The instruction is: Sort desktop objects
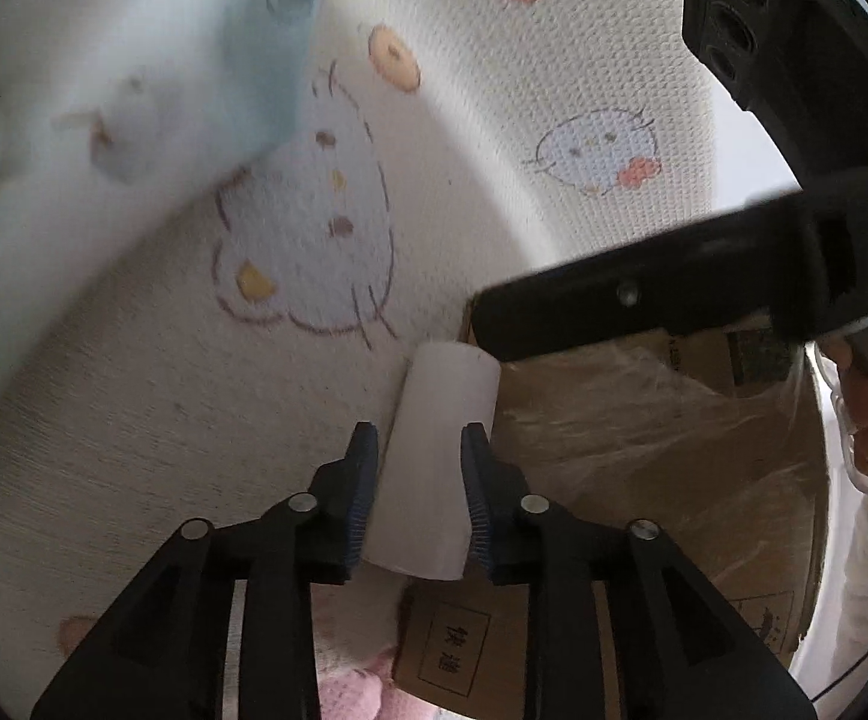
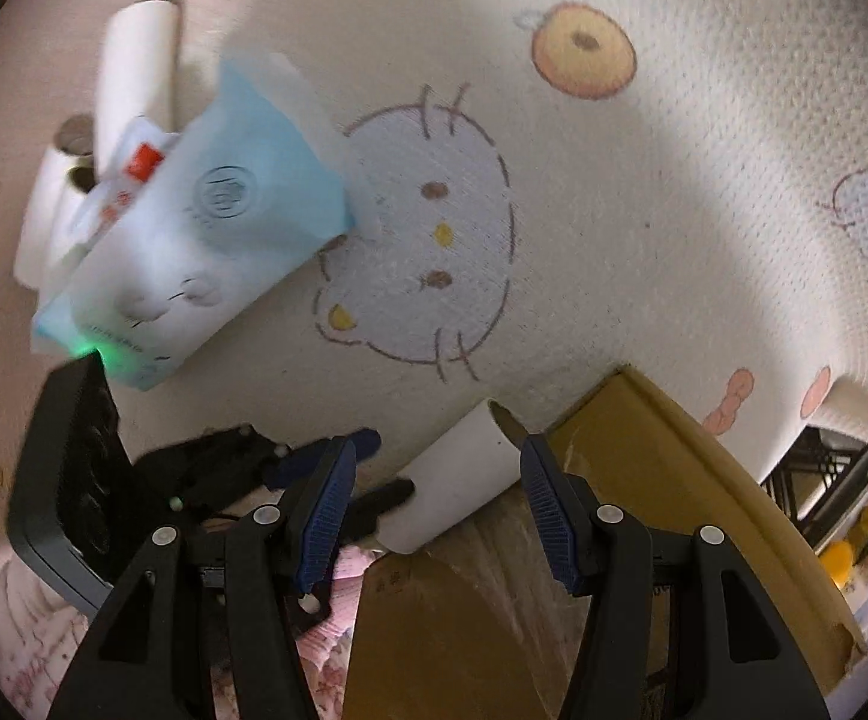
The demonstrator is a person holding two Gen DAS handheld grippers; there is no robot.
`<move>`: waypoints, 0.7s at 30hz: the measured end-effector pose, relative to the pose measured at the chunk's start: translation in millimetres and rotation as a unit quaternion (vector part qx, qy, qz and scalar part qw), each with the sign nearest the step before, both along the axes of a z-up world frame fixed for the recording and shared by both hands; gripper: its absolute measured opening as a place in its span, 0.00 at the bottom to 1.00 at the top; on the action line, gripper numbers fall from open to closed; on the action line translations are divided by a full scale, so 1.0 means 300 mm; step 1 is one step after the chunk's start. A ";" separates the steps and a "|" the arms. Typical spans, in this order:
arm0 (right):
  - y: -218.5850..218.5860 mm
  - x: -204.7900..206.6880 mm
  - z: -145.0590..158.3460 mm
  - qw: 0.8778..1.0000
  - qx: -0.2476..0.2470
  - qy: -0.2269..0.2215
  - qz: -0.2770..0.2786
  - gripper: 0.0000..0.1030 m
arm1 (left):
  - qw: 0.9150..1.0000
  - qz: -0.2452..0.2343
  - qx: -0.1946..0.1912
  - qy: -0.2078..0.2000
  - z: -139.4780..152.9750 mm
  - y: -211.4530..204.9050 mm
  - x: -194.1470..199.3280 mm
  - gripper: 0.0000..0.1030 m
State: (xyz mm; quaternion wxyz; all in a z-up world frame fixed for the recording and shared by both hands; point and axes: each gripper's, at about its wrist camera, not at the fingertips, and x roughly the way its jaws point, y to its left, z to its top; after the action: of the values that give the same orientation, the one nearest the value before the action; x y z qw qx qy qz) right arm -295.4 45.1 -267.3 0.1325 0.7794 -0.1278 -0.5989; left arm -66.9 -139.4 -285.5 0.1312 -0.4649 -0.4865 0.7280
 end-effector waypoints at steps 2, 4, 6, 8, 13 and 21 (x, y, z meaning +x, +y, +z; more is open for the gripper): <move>0.004 -0.001 -0.021 1.000 -0.005 -0.013 -0.013 0.52 | 1.000 -0.002 0.001 -0.003 -0.008 0.010 -0.006 0.32; 0.005 0.005 -0.040 1.000 -0.004 -0.022 -0.018 0.52 | 1.000 -0.003 0.005 -0.006 -0.015 0.019 -0.011 0.34; 0.000 0.014 -0.057 1.000 0.009 -0.026 -0.016 0.52 | 1.000 -0.008 0.018 -0.009 -0.024 0.030 -0.016 0.37; -0.001 0.024 -0.075 0.999 0.010 -0.034 -0.019 0.53 | 0.999 -0.018 0.027 -0.014 -0.032 0.048 -0.026 0.38; -0.018 0.037 -0.096 0.998 0.004 -0.050 -0.022 0.52 | 0.998 -0.033 0.036 -0.031 -0.051 0.097 -0.051 0.47; -0.017 0.040 -0.089 0.998 0.002 -0.047 -0.043 0.52 | 0.998 -0.015 0.050 -0.029 -0.056 0.088 -0.057 0.47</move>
State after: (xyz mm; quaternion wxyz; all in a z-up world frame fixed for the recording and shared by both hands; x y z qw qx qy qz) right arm -283.3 40.0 -294.0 0.0984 0.8010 -0.1663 -0.5667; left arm -84.1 -112.9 -302.2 0.1507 -0.4857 -0.5189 0.6871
